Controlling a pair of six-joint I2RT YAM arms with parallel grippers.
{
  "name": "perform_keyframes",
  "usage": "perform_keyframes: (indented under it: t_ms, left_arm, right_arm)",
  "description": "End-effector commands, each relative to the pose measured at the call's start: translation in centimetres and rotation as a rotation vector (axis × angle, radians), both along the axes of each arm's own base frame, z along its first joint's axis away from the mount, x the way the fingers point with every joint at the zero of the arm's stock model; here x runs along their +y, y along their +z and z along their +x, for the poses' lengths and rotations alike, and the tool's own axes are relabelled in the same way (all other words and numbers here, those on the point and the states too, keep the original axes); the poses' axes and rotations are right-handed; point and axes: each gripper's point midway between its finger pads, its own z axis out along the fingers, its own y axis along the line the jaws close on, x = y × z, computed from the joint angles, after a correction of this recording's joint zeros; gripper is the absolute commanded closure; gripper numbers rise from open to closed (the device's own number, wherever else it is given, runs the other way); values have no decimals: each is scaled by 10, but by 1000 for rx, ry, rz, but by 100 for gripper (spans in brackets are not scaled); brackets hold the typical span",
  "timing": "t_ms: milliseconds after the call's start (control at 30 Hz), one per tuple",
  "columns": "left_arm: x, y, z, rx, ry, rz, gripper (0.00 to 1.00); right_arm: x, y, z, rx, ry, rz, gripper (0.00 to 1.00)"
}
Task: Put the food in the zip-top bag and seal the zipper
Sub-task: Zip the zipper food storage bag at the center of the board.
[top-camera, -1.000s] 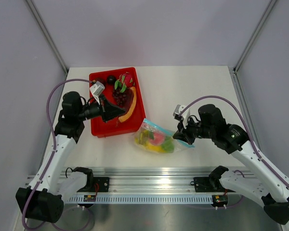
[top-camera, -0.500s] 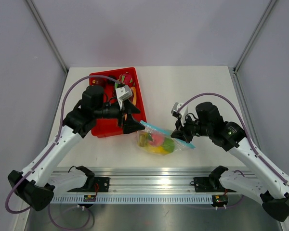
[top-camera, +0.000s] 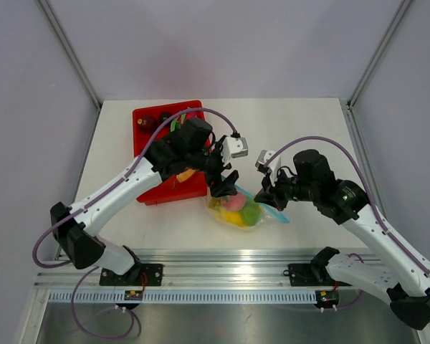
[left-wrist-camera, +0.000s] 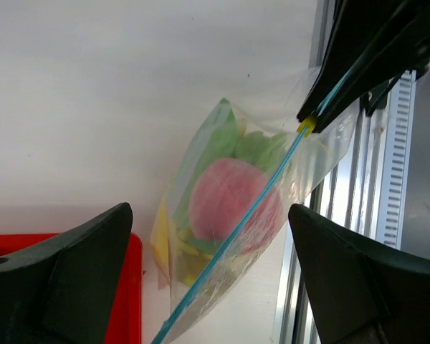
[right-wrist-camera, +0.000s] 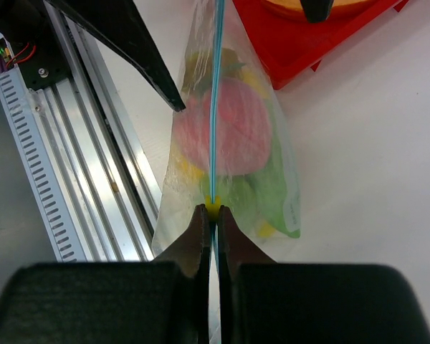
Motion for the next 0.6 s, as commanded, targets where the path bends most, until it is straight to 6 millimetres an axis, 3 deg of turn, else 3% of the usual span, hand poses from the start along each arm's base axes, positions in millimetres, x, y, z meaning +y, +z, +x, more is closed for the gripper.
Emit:
perform_keyframes:
  t_ms: [0, 200, 400, 433, 500, 533, 567]
  left_arm:
    - [-4, 7, 2, -44, -37, 6, 8]
    - [-15, 2, 2, -33, -64, -6, 11]
    - [-18, -7, -15, 47, -151, 5, 31]
    - [-17, -7, -19, 41, -182, 6, 55]
    - [-14, -9, -25, 55, -212, 15, 88]
    - [-13, -11, -25, 57, -214, 22, 99]
    - [-11, -14, -26, 62, -211, 33, 100]
  right_arm:
    - [1, 26, 1, -72, 21, 37, 100]
    - [1, 26, 3, -74, 25, 28, 100]
    - [1, 29, 4, -84, 23, 32, 100]
    - [1, 29, 4, -83, 20, 32, 100]
    - [0, 29, 4, -86, 15, 30, 100]
    - [-1, 29, 5, -88, 10, 27, 100]
    - [-2, 28, 4, -88, 8, 24, 100]
